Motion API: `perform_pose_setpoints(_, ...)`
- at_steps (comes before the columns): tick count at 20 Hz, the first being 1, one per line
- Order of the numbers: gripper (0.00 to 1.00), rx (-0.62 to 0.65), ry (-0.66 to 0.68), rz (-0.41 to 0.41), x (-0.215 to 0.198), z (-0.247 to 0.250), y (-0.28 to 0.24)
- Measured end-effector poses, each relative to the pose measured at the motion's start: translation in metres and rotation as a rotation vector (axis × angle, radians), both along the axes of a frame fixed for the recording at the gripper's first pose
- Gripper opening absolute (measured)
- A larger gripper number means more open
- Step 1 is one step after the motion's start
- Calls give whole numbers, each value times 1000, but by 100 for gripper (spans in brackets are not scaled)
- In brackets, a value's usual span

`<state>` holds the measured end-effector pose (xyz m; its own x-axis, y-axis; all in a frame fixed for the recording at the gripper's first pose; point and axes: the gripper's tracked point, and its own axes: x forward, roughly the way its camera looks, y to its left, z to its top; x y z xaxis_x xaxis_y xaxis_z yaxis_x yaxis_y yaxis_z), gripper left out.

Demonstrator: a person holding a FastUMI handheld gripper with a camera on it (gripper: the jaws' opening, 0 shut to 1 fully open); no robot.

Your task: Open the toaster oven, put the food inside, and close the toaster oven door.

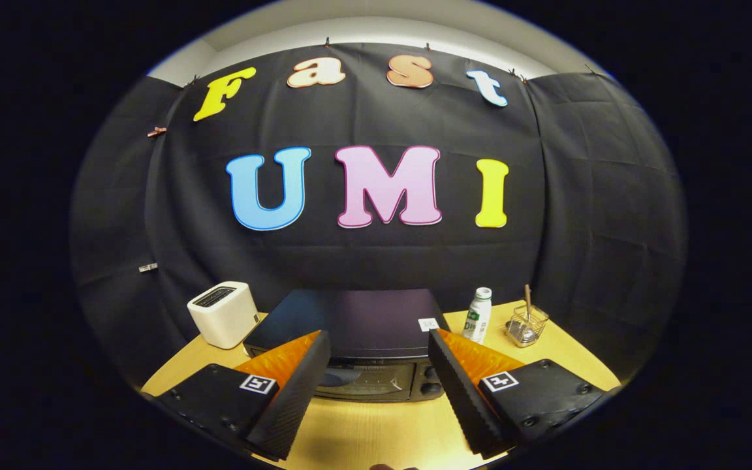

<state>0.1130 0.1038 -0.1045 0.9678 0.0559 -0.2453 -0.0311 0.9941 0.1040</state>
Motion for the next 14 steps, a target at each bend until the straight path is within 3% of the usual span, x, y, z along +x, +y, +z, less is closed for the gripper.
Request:
perform_pose_setpoints(8, 98, -15, 121, 44, 43, -67, 53)
perform_pose_setpoints(14, 98, -33, 196, 8, 52, -107, 63)
